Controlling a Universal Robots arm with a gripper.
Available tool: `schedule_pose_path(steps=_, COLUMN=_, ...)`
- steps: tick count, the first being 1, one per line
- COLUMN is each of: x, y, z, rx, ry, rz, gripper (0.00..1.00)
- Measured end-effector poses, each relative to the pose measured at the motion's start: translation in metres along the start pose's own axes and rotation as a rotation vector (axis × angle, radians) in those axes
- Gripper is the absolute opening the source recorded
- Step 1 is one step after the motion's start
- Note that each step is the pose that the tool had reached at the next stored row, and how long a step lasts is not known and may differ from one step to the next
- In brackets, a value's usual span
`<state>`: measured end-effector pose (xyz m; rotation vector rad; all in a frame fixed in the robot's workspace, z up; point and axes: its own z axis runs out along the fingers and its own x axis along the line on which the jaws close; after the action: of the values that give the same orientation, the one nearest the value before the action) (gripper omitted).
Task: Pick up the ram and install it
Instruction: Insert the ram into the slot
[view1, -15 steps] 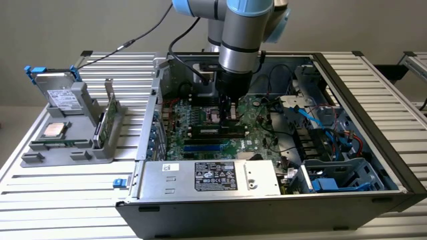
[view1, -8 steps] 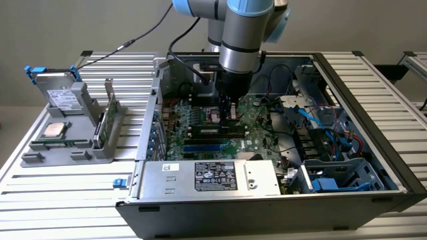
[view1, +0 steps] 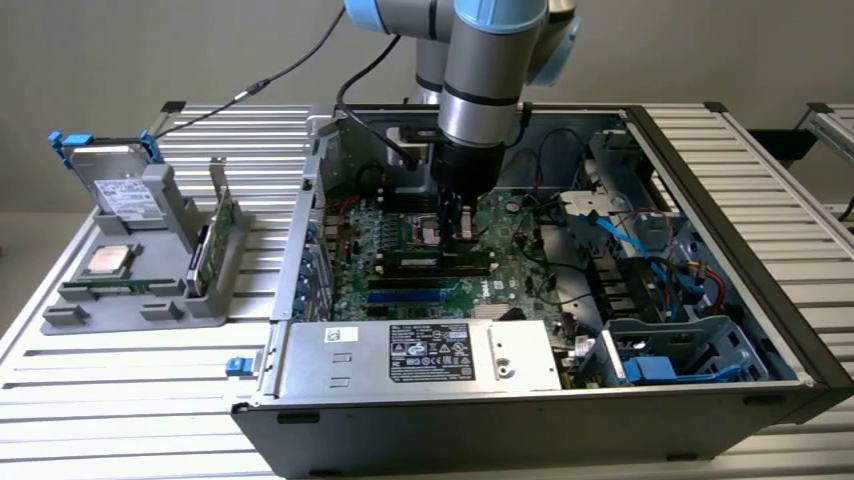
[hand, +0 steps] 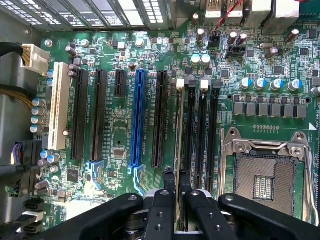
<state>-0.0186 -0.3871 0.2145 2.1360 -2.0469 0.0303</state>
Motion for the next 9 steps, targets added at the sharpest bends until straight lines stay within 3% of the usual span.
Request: schedule_pose_path(steps=9, x=-0.0003, y=-0.0002, z=0.0016, rx=-0.0003, ry=-0.0002, rz=0.002, gripper=0.14)
